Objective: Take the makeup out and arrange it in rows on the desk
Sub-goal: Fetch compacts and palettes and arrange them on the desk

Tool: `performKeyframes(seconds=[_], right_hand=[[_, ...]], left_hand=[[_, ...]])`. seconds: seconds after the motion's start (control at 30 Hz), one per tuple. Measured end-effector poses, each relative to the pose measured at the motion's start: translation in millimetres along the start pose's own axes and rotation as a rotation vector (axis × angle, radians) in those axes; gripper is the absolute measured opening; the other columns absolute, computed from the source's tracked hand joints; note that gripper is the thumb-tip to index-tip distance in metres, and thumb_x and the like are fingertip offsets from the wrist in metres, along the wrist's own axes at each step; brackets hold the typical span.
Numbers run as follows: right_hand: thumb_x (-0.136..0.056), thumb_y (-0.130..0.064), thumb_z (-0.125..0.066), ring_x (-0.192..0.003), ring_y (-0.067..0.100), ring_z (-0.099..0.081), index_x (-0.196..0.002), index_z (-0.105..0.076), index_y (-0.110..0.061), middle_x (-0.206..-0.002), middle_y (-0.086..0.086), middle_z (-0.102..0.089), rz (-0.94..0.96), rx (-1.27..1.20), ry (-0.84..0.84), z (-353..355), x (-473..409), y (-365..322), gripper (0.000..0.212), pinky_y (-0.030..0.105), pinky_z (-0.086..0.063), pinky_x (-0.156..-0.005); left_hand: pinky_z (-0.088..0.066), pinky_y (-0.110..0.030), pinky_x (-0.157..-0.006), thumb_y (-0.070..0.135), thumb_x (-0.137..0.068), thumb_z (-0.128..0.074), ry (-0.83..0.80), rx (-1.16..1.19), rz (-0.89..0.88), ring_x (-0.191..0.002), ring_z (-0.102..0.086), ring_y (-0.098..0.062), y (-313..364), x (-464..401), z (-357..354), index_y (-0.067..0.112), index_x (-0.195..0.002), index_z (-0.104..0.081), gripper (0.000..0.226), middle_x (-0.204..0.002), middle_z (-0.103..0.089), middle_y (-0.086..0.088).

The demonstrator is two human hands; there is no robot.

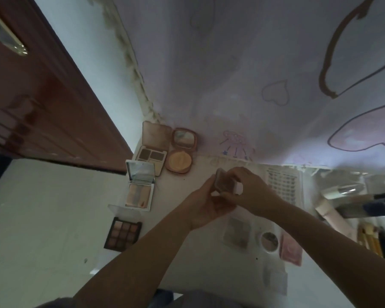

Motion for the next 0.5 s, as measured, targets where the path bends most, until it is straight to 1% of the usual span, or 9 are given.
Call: performKeyframes(seconds=[0.07, 0.13, 0.2, 0.23, 0.27, 0.3, 0.37, 0.4, 0.5], right_hand=[[-0.076, -0.034, -0.075, -0.094, 0.017, -0.057, -0.104, -0.059, -0.017, -0.101, 0.001, -0.059, -0.01, -0.042, -0.06, -1, -6, -7, 0.037, 0.032, -0.047, -0.086], [-0.076, -0.029, -0.075, -0.091, 0.018, -0.06, -0.097, -0.062, -0.017, -0.096, 0.0, -0.062, -0.019, -0.094, -0.102, -1, -14, -11, 0.028, 0.031, -0.05, -0.086], [-0.08, -0.016, -0.071, -0.086, 0.018, -0.063, -0.088, -0.065, -0.016, -0.088, -0.002, -0.064, -0.025, -0.151, -0.05, 6, -22, -9, 0.011, 0.018, -0.051, -0.079], [-0.081, -0.013, -0.069, -0.085, 0.018, -0.064, -0.087, -0.064, -0.017, -0.085, -0.004, -0.064, -0.03, -0.165, -0.022, 9, -26, -7, 0.008, 0.011, -0.049, -0.075], [-0.082, -0.014, -0.069, -0.087, 0.017, -0.064, -0.09, -0.063, -0.017, -0.087, -0.006, -0.064, -0.032, -0.178, -0.033, 10, -28, -6, 0.011, 0.008, -0.048, -0.073], [-0.08, -0.019, -0.072, -0.093, 0.015, -0.063, -0.096, -0.06, -0.017, -0.092, -0.007, -0.062, -0.032, -0.199, -0.071, 6, -28, -7, 0.019, 0.01, -0.049, -0.075], [-0.075, -0.028, -0.077, -0.104, 0.012, -0.058, -0.109, -0.052, -0.018, -0.106, -0.008, -0.058, -0.048, -0.247, -0.111, -5, -28, -11, 0.044, 0.024, -0.049, -0.087], [-0.073, -0.03, -0.078, -0.108, 0.012, -0.055, -0.114, -0.048, -0.019, -0.112, -0.006, -0.056, -0.056, -0.273, -0.08, -8, -27, -12, 0.052, 0.029, -0.047, -0.091], [-0.068, -0.045, -0.075, -0.108, 0.011, -0.055, -0.113, -0.047, -0.025, -0.113, -0.005, -0.056, 0.014, -0.262, -0.002, -8, -27, -21, 0.057, 0.031, -0.046, -0.094]], left_hand=[[-0.058, -0.037, -0.078, 0.038, -0.087, -0.053, -0.015, 0.048, -0.031, -0.082, -0.068, -0.025, 6, 7, 3, 0.006, -0.109, -0.062, 0.039, -0.095, -0.067, -0.017], [-0.058, -0.037, -0.077, 0.035, -0.08, -0.059, -0.031, 0.061, -0.052, -0.083, -0.068, -0.026, 11, 13, 7, 0.003, -0.108, -0.062, 0.043, -0.098, -0.066, -0.02], [-0.059, -0.039, -0.076, 0.032, -0.078, -0.061, -0.024, 0.071, -0.046, -0.083, -0.067, -0.03, 13, 17, 12, -0.001, -0.111, -0.058, 0.047, -0.098, -0.064, -0.024], [-0.059, -0.04, -0.075, 0.03, -0.082, -0.059, -0.021, 0.078, -0.04, -0.083, -0.067, -0.032, 14, 18, 14, -0.003, -0.113, -0.056, 0.045, -0.098, -0.063, -0.026], [-0.059, -0.04, -0.075, 0.029, -0.088, -0.055, -0.024, 0.087, -0.039, -0.085, -0.067, -0.033, 15, 19, 15, -0.003, -0.115, -0.055, 0.043, -0.099, -0.063, -0.027], [-0.058, -0.039, -0.076, 0.03, -0.093, -0.05, -0.028, 0.094, -0.05, -0.086, -0.066, -0.032, 16, 20, 15, -0.003, -0.116, -0.055, 0.041, -0.1, -0.063, -0.027], [-0.058, -0.038, -0.08, 0.031, -0.098, -0.043, -0.039, 0.114, -0.086, -0.087, -0.067, -0.028, 21, 19, 14, -0.002, -0.119, -0.056, 0.041, -0.103, -0.064, -0.024], [-0.057, -0.038, -0.082, 0.032, -0.098, -0.041, -0.038, 0.128, -0.097, -0.087, -0.067, -0.027, 23, 18, 14, -0.002, -0.121, -0.054, 0.043, -0.104, -0.064, -0.024], [-0.056, -0.037, -0.084, 0.033, -0.098, -0.042, -0.025, 0.128, -0.122, -0.089, -0.065, -0.025, 28, 16, 11, -0.001, -0.127, -0.051, 0.045, -0.106, -0.063, -0.021]])
Point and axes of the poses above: each hand's wrist, its own x-axis away from the middle knuckle, its own z-axis out of the back of the hand, y = z × x, the point moved 5 cm from there along -x, towards the middle knuckle
